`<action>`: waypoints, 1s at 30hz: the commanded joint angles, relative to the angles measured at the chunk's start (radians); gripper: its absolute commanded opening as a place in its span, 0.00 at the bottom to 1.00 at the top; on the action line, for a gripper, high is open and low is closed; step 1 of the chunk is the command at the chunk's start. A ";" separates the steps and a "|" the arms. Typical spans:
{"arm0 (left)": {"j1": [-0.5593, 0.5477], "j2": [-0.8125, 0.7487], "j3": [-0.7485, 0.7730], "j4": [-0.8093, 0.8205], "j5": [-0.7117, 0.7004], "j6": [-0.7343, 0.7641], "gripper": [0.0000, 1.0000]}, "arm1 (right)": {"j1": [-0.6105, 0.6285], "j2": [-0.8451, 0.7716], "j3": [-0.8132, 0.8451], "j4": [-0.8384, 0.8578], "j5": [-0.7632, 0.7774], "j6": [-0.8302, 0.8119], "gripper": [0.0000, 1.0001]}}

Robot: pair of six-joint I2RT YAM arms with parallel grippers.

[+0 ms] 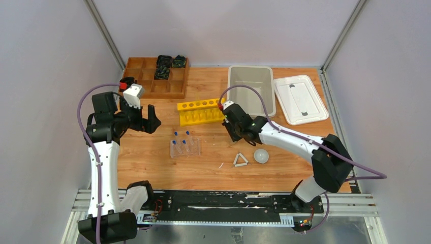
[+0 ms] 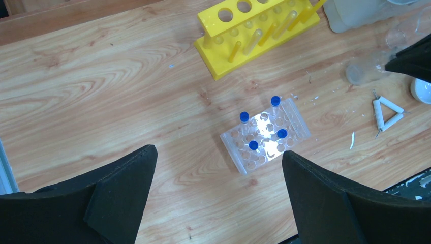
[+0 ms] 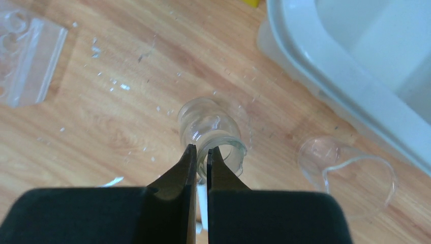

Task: Organize the chemistry lab equipment

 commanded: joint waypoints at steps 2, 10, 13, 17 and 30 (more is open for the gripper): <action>-0.002 -0.010 0.019 -0.009 0.005 -0.004 1.00 | 0.015 -0.146 0.147 -0.176 -0.046 0.044 0.00; -0.002 -0.005 0.025 -0.009 0.017 -0.006 1.00 | -0.071 -0.117 0.554 -0.367 -0.002 0.013 0.00; -0.002 0.000 0.038 -0.009 0.022 -0.009 1.00 | -0.138 -0.013 0.702 -0.434 0.030 -0.020 0.00; -0.001 0.008 0.039 -0.009 0.034 -0.007 1.00 | -0.219 0.151 0.860 -0.483 0.066 -0.048 0.00; -0.001 0.036 0.015 -0.008 0.051 0.041 1.00 | -0.343 0.662 1.233 -0.487 0.114 -0.151 0.00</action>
